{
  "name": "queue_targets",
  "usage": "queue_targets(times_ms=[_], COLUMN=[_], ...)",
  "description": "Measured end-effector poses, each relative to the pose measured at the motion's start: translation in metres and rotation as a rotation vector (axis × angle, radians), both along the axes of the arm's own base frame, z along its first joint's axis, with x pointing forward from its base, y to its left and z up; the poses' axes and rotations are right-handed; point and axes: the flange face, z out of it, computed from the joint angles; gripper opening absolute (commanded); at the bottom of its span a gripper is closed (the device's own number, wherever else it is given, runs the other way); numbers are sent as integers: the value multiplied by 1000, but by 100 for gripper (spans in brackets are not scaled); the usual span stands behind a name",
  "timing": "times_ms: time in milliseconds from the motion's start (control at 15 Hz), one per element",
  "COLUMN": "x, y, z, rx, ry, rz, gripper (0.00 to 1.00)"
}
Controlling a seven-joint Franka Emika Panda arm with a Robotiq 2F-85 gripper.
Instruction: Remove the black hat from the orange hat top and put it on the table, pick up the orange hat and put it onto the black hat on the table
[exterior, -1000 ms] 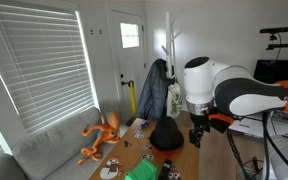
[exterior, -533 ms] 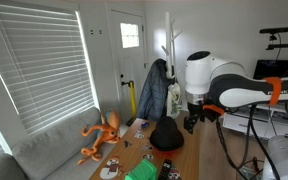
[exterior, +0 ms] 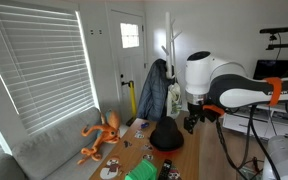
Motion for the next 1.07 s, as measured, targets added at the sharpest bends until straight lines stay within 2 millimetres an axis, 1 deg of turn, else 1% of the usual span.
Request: queue_targets(times_ms=[133, 200, 467, 667, 867, 1067], x=[2, 5, 19, 28, 35, 45], y=[-5, -13, -61, -91, -111, -125], z=[-5, -9, -28, -36, -47, -58], rx=[4, 10, 46, 68, 85, 96], ry=[11, 16, -31, -95, -136, -172], rz=[-19, -44, -149, -198, -228, -246], gripper=[100, 100, 100, 100, 100, 100])
